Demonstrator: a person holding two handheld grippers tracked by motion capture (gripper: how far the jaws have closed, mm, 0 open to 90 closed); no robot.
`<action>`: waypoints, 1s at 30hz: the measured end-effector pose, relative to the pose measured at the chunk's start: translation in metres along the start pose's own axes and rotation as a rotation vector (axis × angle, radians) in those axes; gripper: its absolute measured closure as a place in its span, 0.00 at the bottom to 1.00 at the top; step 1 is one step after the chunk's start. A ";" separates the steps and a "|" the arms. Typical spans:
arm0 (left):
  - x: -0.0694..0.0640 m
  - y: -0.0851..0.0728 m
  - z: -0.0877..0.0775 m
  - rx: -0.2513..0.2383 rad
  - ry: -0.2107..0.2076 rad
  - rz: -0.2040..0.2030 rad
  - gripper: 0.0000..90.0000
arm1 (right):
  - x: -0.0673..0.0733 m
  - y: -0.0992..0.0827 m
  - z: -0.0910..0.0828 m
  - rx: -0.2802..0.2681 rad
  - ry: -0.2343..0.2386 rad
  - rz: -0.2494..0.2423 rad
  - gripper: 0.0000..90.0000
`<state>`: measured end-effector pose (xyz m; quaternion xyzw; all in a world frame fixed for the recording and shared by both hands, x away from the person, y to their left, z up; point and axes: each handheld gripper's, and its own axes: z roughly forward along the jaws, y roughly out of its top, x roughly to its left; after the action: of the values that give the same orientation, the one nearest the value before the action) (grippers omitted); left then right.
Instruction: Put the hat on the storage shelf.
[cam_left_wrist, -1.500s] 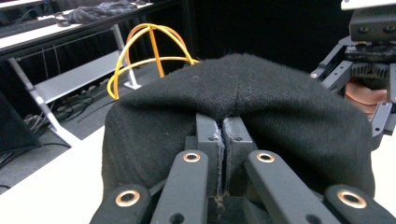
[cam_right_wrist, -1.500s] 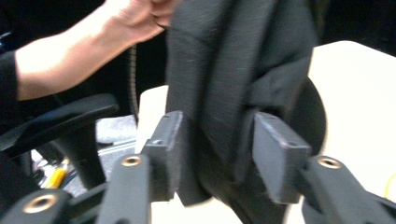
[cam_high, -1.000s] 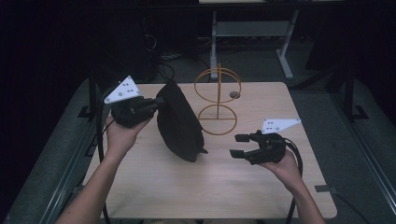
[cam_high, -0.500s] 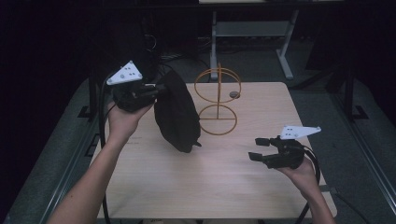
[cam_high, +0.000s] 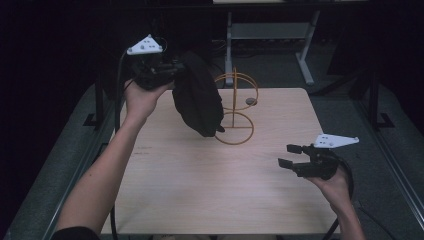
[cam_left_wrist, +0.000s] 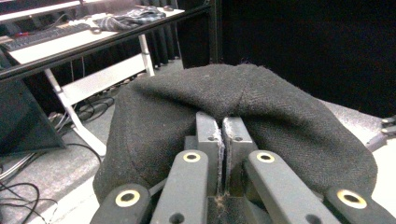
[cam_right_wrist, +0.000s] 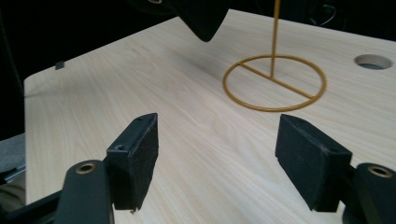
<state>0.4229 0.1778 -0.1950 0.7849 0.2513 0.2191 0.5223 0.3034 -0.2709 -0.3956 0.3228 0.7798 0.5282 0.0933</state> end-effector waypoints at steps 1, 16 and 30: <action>0.001 0.004 0.003 0.001 -0.002 0.001 0.98 | 0.000 0.000 -0.001 0.000 -0.006 0.001 0.33; 0.004 0.058 0.045 0.031 -0.022 0.042 0.98 | -0.010 -0.007 -0.025 -0.055 -0.069 0.020 0.32; -0.003 0.073 0.110 0.116 -0.050 0.050 0.98 | -0.019 -0.012 -0.032 -0.074 -0.081 0.052 0.32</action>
<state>0.4992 0.0740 -0.1665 0.8252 0.2310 0.1975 0.4762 0.2978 -0.3098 -0.3965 0.3606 0.7467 0.5453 0.1229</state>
